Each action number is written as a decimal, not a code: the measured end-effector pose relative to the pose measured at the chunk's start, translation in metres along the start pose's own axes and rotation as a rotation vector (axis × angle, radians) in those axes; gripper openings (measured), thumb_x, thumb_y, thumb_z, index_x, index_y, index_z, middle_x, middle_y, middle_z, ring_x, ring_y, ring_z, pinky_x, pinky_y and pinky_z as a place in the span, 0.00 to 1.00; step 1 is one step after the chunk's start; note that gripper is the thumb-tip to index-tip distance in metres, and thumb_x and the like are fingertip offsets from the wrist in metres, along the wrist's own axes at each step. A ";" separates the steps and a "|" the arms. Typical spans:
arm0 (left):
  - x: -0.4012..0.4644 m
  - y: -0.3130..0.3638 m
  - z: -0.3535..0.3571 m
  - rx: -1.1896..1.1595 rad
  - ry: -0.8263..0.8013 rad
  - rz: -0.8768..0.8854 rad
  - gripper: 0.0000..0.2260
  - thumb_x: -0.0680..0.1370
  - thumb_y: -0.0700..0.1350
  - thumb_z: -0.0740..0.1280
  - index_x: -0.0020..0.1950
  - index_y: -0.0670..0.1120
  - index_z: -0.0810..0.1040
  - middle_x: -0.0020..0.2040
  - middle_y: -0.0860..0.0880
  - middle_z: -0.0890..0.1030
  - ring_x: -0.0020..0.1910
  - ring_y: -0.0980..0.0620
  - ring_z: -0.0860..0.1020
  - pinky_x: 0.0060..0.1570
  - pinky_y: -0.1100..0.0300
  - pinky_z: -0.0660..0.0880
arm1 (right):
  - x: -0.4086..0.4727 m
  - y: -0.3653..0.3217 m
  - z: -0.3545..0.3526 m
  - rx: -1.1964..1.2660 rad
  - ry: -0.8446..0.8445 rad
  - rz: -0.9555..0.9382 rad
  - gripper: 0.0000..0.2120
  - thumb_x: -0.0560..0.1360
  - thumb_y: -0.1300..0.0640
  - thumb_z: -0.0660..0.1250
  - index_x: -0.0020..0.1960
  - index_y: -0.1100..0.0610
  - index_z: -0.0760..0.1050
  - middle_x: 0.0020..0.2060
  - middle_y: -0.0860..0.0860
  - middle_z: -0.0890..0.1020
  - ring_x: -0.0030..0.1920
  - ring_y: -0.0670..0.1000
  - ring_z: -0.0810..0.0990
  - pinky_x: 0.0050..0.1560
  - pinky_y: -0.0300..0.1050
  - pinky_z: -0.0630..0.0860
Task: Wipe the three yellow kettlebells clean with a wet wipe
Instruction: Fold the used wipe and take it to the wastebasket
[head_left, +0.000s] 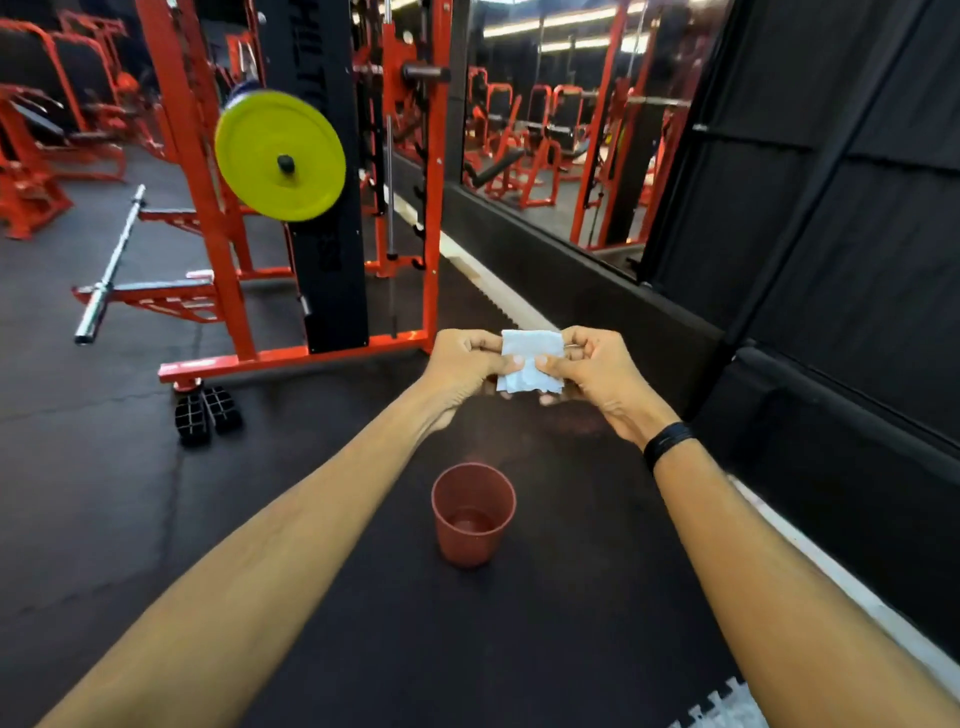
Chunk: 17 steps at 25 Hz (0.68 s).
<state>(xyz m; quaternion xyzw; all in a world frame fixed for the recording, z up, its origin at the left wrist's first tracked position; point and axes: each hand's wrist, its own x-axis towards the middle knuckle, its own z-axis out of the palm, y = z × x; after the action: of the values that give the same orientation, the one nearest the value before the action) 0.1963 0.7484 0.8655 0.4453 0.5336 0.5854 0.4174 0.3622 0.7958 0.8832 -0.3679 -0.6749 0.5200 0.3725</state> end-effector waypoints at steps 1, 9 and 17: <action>0.012 -0.016 -0.006 0.000 0.001 -0.039 0.06 0.70 0.34 0.74 0.46 0.36 0.81 0.41 0.39 0.83 0.36 0.46 0.82 0.32 0.57 0.80 | 0.012 0.015 0.005 0.001 -0.003 0.033 0.06 0.73 0.67 0.70 0.49 0.64 0.76 0.38 0.56 0.84 0.36 0.52 0.85 0.33 0.44 0.82; 0.113 -0.134 -0.024 -0.006 0.059 -0.296 0.05 0.71 0.34 0.73 0.45 0.35 0.80 0.40 0.38 0.82 0.33 0.47 0.82 0.33 0.56 0.81 | 0.116 0.146 0.017 0.066 -0.023 0.284 0.02 0.74 0.66 0.70 0.46 0.62 0.77 0.37 0.57 0.83 0.31 0.49 0.83 0.33 0.45 0.83; 0.237 -0.196 -0.013 0.088 0.113 -0.498 0.09 0.72 0.33 0.72 0.50 0.30 0.79 0.33 0.43 0.79 0.25 0.55 0.78 0.32 0.56 0.81 | 0.239 0.238 -0.003 0.091 0.010 0.479 0.03 0.75 0.66 0.68 0.46 0.60 0.77 0.42 0.57 0.83 0.33 0.48 0.84 0.31 0.43 0.81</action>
<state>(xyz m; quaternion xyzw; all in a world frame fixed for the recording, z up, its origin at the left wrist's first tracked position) 0.1261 0.9896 0.6875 0.2846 0.6742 0.4648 0.4984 0.2830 1.0529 0.6800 -0.5028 -0.5424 0.6216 0.2582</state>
